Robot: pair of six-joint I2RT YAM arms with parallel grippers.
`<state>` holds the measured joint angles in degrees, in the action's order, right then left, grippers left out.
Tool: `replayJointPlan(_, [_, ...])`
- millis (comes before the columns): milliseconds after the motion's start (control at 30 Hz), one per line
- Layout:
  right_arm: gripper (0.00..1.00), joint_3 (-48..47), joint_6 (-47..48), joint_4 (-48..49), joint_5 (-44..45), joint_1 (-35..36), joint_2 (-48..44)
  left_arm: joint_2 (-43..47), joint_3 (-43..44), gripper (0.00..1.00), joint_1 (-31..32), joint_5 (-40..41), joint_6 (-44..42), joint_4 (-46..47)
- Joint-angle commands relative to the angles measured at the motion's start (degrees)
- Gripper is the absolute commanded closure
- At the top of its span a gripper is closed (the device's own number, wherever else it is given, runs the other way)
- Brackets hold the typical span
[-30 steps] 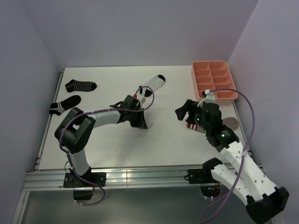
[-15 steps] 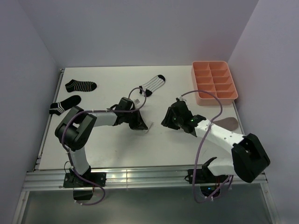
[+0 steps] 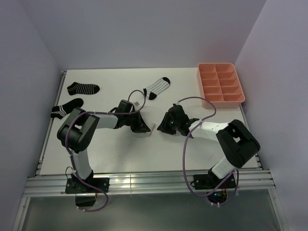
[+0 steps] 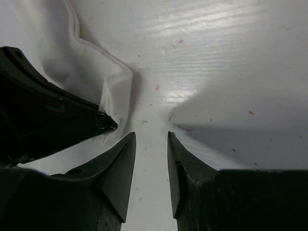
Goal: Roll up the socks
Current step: Roll the sock at the center of the board.
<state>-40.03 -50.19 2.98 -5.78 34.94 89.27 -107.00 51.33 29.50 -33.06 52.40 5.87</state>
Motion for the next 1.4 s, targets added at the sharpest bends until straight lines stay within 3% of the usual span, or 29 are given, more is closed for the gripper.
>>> replayJointPlan(0, [0.61,0.74,-1.48,8.08,-1.34,0.39,1.34,-0.93,-0.53,1.00,-0.14,-1.13,0.33,1.34])
replayJointPlan(433, [0.62,2.50,-3.15,17.05,-4.58,-0.04,11.09,-1.63,-0.53,1.00,-0.76,-2.62,0.60,0.55])
replayJointPlan(1133, [0.62,5.40,-3.60,22.42,-5.82,-2.51,17.77,-2.60,1.23,1.00,-1.19,-3.77,-1.16,-1.83])
replayJointPlan(1267, [0.72,5.58,-3.33,22.77,-6.08,-2.59,18.74,-2.77,1.32,1.00,-1.46,-4.21,-1.07,-1.56])
replayJointPlan(1367, [0.89,5.67,-2.89,22.60,-6.00,-2.59,18.57,-2.95,1.40,0.99,-1.46,-4.56,-0.99,-1.39])
